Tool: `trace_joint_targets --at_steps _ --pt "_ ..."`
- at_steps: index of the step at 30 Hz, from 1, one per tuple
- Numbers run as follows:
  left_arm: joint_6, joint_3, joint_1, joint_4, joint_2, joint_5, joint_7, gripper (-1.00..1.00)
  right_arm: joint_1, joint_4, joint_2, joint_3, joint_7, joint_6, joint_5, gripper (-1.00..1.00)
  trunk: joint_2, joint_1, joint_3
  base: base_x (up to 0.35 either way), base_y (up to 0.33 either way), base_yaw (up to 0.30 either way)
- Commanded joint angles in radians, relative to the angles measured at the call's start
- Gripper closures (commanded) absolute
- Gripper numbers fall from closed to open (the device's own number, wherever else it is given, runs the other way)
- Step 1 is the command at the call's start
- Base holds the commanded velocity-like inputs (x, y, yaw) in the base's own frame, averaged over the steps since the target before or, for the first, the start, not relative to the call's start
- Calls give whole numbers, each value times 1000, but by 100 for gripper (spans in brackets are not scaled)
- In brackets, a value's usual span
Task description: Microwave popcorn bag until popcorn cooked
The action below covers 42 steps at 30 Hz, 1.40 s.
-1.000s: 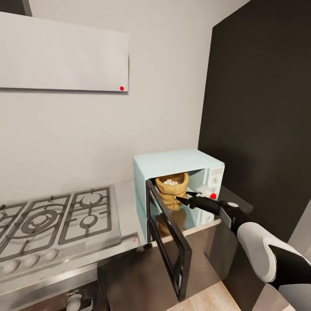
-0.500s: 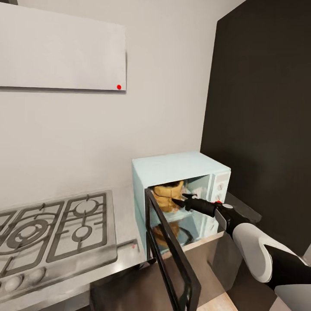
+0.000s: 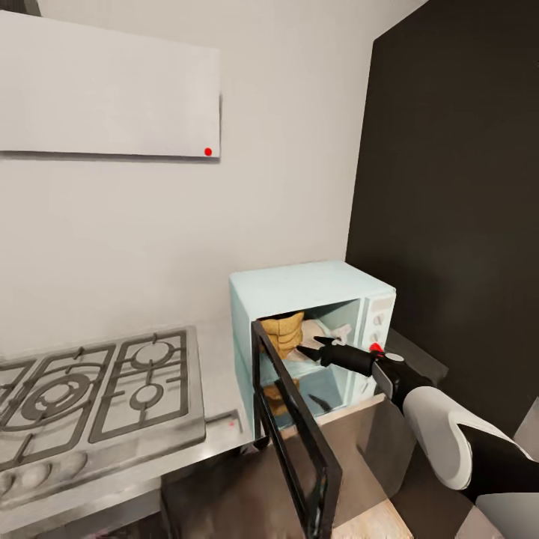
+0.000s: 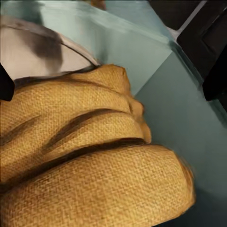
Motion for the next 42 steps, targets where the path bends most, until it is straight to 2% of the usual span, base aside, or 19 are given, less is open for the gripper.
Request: trace_joint_targets --at_steps 1,6,12,15,16,20,26,28,32,40,42 --pt "-1 2 0 -2 0 4 1 -100 -1 0 -1 -6 2 -8 9 -100 -1 0 -1 -319 0 0" --pt "-1 1 0 -1 -1 4 2 -100 -1 -2 -8 -6 -8 -7 9 -100 -1 0 -1 -323 0 0" --pt "0 0 0 -2 0 5 2 -100 -1 -2 -93 -5 -54 -4 3 -100 -1 0 -1 -321 0 0" --pt "0 0 0 -2 0 5 3 -100 -1 -4 -112 -3 -95 3 8 -100 -1 0 -1 -315 0 0" --pt "0 0 0 -2 -1 5 3 -100 -1 -4 -114 -2 -109 4 12 -100 -1 0 -1 -315 0 0" --pt "0 0 0 -2 -1 5 3 -100 -1 4 -126 0 -224 7 92 -100 -1 0 -1 -315 0 0" --pt "0 0 0 -1 -1 6 3 -100 -1 21 -122 2 -407 10 102 -100 -1 0 -1 -315 0 0" --pt "-1 0 0 -2 -1 7 3 -100 -1 35 -120 2 -450 21 102 -100 -1 0 -1 -278 0 0" --pt "0 0 0 -2 0 6 3 -100 -1 48 -116 3 -464 35 102 -100 -1 0 -1 -87 0 0" --pt "-1 0 0 -3 0 6 3 -100 -1 141 -128 2 -478 72 102 -100 -1 0 -1 -4 0 0" --pt "-2 0 0 -3 0 6 3 -100 -1 171 -129 3 -499 75 102 -100 -1 0 -1 0 0 0"
